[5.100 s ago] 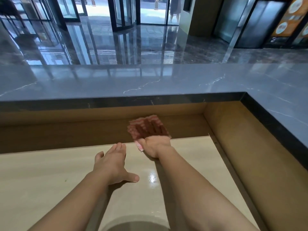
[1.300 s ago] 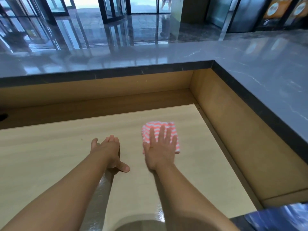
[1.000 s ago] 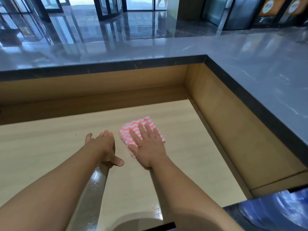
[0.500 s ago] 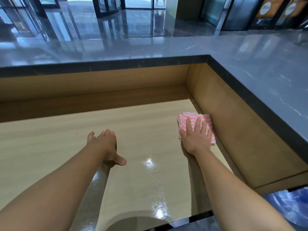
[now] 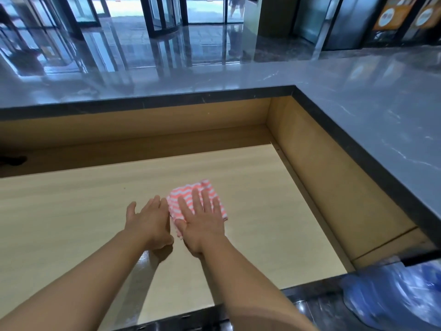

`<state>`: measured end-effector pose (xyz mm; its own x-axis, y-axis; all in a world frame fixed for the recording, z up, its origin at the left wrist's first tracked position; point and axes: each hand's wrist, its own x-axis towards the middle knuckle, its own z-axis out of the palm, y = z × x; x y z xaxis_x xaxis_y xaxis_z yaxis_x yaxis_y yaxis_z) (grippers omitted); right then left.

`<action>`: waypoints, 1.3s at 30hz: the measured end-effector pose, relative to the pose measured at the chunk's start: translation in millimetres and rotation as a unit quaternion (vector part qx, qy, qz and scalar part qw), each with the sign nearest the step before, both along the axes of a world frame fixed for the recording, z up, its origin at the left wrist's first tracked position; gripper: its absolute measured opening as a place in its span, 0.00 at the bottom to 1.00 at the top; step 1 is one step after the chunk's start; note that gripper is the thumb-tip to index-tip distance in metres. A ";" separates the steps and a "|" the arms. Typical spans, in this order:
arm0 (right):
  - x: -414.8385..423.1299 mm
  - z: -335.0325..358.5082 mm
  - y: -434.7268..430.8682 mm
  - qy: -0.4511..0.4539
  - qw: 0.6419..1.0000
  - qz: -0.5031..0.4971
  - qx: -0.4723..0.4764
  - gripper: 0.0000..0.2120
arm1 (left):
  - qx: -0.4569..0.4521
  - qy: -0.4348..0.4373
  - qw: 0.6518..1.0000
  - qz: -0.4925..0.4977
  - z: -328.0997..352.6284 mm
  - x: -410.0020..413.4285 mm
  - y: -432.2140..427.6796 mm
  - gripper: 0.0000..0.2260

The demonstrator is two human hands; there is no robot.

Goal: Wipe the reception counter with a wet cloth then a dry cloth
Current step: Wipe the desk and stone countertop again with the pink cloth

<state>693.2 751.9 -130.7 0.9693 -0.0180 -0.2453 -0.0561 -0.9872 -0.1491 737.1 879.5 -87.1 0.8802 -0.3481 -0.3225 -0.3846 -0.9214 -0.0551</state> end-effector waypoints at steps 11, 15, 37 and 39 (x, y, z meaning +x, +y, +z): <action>-62.5 7.8 -166.8 0.014 0.982 -0.189 -0.007 0.28 | 0.001 0.057 0.998 -0.033 6.5 -57.0 -3.7 0.30; -79.1 13.1 -185.8 0.029 0.973 -0.229 -0.004 0.28 | -0.004 0.056 0.998 -0.032 3.3 -66.3 -1.6 0.30; -60.7 4.7 -33.5 0.011 1.000 -0.026 -0.008 0.28 | 0.096 0.100 0.990 -0.021 4.0 -63.8 -14.9 0.41; -64.5 7.0 -68.7 0.014 0.997 -0.072 -0.006 0.28 | 0.099 0.098 0.990 -0.015 5.0 -63.6 -17.0 0.42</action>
